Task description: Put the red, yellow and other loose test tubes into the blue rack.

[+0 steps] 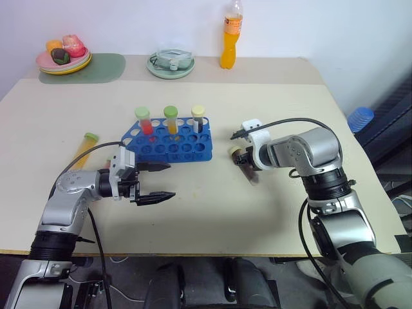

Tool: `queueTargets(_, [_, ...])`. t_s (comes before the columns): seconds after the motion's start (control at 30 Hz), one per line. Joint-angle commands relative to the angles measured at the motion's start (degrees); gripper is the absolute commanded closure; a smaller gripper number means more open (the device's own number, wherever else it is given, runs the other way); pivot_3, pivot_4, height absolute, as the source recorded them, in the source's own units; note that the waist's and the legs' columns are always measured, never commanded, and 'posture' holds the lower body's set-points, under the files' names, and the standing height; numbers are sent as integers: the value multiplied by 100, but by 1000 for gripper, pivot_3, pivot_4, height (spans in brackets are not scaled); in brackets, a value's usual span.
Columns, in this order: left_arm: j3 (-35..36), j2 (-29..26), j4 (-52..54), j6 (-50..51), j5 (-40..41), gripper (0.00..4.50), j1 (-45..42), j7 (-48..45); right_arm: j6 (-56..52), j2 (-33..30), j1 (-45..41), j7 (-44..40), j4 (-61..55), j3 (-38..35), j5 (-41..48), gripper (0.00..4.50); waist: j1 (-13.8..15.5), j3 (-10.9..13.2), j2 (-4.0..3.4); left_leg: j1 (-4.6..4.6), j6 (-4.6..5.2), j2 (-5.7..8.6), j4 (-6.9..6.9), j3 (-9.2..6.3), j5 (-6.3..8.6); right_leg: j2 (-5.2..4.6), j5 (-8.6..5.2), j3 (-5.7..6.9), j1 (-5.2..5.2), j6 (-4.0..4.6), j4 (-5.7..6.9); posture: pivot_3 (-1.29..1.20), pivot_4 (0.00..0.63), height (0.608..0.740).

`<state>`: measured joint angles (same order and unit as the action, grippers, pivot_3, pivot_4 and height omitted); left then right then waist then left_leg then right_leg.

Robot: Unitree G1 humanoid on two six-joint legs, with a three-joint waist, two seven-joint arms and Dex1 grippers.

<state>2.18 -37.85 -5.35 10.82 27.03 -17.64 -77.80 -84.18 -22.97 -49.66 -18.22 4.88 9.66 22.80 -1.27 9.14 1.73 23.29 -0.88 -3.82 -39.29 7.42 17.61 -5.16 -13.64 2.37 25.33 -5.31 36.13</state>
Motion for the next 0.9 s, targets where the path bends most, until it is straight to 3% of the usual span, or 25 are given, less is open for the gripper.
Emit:
queueTargets(0.03, [133, -48, 167, -5, 126, 0, 23, 6, 218, -263, 131, -451, -578, -374, 271, 3463, 22, 1, -1, 2, 0, 0, 0, 0, 0, 0, 0, 0, 1, 0, -1, 0, 150, 740])
queueTargets(0.2, [226, -82, 122, 8, 158, 0, 53, 48, 1404, -140, 620, -1528, -1532, -1390, 1174, 3463, 50, 2, -4, 8, 2, 1, 0, -1, 1, 0, 0, 1, 3, -1, -6, 0, 150, 740])
queueTargets(0.37, [427, 3, -43, 41, 313, 0, 12, 216, 3774, -156, 1291, -2336, -1973, -743, 559, 3463, 32, 2, -2, 3, 16, 0, 1, -3, 9, 2, 0, 1, 1, -1, -3, 0, 150, 740])
queueTargets(0.63, [714, 16, -319, 29, 427, 0, -114, 383, 7392, 1173, 1251, -2262, -156, -77, -724, 3463, 16, 3, -3, 0, -16, 0, 0, -2, -9, 6, 0, 1, 1, -1, 2, 0, 150, 740])
queueTargets(0.9, [1128, -248, -61, 134, 531, 0, 295, 506, 8904, 2025, 803, -2096, 1449, -131, -1032, 3463, -10, 5, -8, 0, -19, -2, 0, -2, -11, 6, 0, 1, 1, -1, 6, 0, 150, 740])
